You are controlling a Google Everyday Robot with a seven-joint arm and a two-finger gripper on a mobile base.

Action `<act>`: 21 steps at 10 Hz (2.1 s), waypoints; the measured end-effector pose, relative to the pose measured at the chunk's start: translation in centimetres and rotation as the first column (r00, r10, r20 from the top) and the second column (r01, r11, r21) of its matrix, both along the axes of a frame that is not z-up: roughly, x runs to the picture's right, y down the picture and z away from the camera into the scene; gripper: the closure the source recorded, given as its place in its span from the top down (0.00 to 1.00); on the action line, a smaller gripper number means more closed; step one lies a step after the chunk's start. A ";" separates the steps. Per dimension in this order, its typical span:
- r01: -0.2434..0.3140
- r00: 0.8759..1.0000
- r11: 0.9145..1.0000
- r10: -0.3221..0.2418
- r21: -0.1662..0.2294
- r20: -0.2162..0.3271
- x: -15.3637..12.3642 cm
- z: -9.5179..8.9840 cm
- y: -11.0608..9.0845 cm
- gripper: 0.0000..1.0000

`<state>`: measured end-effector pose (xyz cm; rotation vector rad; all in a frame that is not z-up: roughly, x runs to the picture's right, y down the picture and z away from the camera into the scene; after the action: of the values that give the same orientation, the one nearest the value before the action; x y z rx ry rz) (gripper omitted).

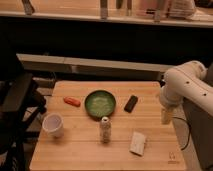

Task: Knock the bottle over

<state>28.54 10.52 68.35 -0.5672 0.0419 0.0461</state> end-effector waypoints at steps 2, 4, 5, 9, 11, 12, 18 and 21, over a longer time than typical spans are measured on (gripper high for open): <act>0.000 1.000 1.000 0.000 0.000 0.000 0.0 0.0 0.0 0.80; -0.001 1.000 1.000 0.001 -0.002 0.001 0.0 0.1 0.1 0.80; -0.001 1.000 1.000 0.001 -0.001 0.001 0.0 0.1 0.1 0.80; -0.001 1.000 1.000 0.001 -0.001 0.001 0.0 0.1 0.1 0.80; -0.001 1.000 1.000 0.001 -0.001 0.001 0.0 0.1 0.1 0.80; -0.001 1.000 1.000 0.001 -0.001 0.001 0.0 0.1 0.1 0.80; -0.001 1.000 1.000 0.001 -0.001 0.001 0.0 0.1 0.1 0.80; 0.026 1.000 1.000 -0.026 0.002 0.010 -1.5 0.3 0.7 0.80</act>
<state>27.05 11.23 68.64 -0.5647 0.0399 0.0182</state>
